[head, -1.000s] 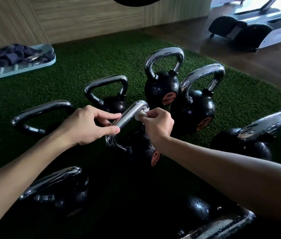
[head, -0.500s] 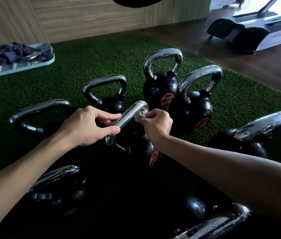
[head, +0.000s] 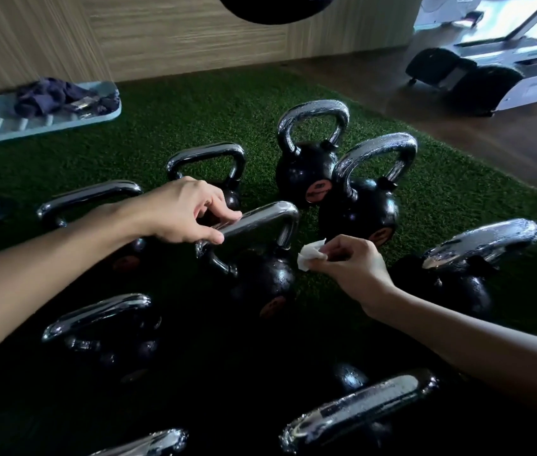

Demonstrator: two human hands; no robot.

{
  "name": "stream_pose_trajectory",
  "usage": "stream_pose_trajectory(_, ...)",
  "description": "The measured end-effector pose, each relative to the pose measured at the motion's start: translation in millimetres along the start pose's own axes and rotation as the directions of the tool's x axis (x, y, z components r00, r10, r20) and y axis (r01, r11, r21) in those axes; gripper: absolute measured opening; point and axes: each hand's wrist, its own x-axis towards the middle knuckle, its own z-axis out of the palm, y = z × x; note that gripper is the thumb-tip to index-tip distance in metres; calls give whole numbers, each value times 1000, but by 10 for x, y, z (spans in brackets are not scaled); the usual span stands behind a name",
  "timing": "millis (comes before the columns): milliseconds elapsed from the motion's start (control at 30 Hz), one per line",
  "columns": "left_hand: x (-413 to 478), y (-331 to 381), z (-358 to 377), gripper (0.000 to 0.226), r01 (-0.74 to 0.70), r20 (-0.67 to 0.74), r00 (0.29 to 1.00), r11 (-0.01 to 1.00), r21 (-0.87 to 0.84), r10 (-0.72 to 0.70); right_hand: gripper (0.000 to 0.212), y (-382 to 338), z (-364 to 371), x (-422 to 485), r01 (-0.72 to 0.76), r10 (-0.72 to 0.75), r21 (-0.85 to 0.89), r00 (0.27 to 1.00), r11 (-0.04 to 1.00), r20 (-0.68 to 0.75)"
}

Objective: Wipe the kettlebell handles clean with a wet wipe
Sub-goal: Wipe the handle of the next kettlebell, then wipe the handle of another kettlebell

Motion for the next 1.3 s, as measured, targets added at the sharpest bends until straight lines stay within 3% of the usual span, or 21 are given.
stream_pose_trajectory(233,-116,124,43,47,-34,-19,999,999,12,34,28,-185,-107,-57,92,-102,56,969,994,223)
stream_pose_trajectory(367,-229,316,41,48,60,-84,995,987,148,-48,27,-310,-254,14,256,-201,-66,874,965,443)
stream_pose_trajectory(467,-346,522,82,44,118,-170,982,973,197,-84,32,-411,-433,6,348,-208,-190,831,918,515)
stream_pose_trajectory(567,-462,720,146,38,89,-190,978,996,-15,-90,35,-478,-605,-122,337,-185,-238,850,911,494)
stream_pose_trajectory(733,-599,928,243,21,-15,36,999,967,-256,24,26,-637,-749,-487,360,-195,-314,870,879,452)
stream_pose_trajectory(900,-707,1000,414,18,-85,240,957,949,-305,163,13,-937,-843,-1026,360,-206,-491,917,793,341)
stream_pose_trajectory(1000,-793,1093,443,23,-133,316,917,934,-332,243,9,-1041,-939,-1390,279,-152,-583,954,763,258)
stream_pose_trajectory(1167,-841,1306,457,47,-155,262,925,902,-404,277,23,-1064,-935,-1834,121,-72,-693,992,711,100)
stream_pose_trajectory(1300,-882,1413,561,47,-172,166,947,873,-456,274,20,-848,-860,-2027,57,-119,-668,992,742,-48)
